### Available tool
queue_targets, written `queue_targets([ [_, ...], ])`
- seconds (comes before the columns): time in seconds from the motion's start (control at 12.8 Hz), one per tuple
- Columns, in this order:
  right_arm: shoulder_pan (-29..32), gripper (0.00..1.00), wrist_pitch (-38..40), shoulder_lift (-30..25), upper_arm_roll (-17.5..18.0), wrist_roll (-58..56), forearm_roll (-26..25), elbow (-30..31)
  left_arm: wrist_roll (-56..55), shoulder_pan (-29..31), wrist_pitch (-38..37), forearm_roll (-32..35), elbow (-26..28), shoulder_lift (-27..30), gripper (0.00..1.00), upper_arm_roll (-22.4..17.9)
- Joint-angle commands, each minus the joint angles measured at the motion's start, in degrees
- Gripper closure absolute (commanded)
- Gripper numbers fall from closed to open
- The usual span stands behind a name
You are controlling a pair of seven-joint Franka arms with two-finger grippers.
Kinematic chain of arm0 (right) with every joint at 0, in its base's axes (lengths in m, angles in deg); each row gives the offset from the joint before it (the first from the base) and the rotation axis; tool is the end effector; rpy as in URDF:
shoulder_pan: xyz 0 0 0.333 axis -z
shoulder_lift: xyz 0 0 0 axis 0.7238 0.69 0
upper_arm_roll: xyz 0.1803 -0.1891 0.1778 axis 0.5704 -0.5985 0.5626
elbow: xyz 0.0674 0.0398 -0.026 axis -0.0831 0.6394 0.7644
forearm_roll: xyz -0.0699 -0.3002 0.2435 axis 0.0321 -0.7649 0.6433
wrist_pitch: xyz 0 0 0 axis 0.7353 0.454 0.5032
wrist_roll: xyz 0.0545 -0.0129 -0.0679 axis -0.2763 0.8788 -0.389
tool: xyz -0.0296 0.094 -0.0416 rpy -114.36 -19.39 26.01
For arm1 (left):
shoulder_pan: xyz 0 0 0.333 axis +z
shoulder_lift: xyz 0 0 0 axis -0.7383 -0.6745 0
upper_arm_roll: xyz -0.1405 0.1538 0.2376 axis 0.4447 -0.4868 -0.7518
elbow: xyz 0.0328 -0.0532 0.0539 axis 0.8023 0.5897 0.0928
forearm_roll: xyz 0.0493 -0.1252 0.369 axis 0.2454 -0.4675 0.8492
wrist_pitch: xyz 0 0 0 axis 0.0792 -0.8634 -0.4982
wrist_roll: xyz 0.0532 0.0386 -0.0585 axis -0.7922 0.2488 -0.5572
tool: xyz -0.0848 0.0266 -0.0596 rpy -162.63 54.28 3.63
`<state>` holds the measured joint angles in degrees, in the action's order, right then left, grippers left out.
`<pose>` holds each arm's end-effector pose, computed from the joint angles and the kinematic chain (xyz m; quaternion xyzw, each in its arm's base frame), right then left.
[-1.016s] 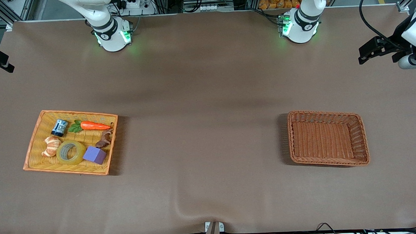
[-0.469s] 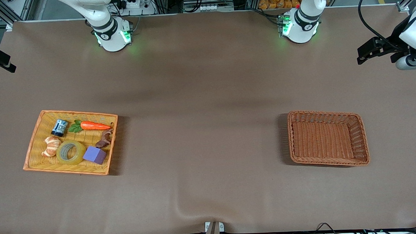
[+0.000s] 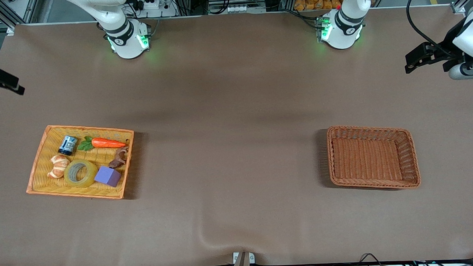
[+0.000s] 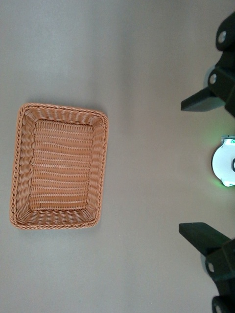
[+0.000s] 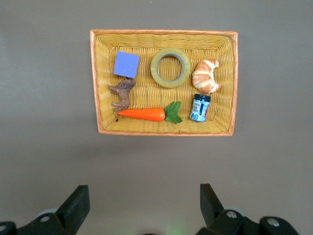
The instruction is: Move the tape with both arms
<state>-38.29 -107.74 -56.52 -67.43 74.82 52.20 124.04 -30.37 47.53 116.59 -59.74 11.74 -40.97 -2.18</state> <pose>0.5382 -0.0745 0.6186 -0.9986 0.0411 0.0333 0.0039 0.5283 -0.0538 0.6571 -0.9987 0.0019 0.0486 0.0121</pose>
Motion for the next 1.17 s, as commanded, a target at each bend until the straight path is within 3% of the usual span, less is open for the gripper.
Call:
queue_targets([
  [0.0,1.23,0.0,-4.55,8.19,0.26,-0.58,0.72,-2.02,-0.54,-0.03,-0.52,-0.62,-0.33,-0.28,0.0,0.16],
  [0.31,4.21,0.0,-12.64,24.96,0.26,-0.57,0.64,-7.9,-0.63,-0.38,0.61,-1.76,0.63,-0.54,0.0,0.42],
  [0.62,8.18,0.0,-29.07,37.72,0.26,-1.27,1.08,-8.18,-0.63,-0.39,1.68,-1.94,1.42,-0.72,0.0,0.86],
  [0.94,7.04,0.0,-31.03,40.3,0.26,-2.32,0.38,-6.78,-0.63,-0.39,2.55,-1.94,2.3,-0.72,0.0,0.86],
  [1.09,6.33,0.0,-31.29,40.3,0.26,-10.9,0.11,-4.58,-0.63,-0.21,2.56,-1.94,2.39,-0.72,0.0,1.04],
])
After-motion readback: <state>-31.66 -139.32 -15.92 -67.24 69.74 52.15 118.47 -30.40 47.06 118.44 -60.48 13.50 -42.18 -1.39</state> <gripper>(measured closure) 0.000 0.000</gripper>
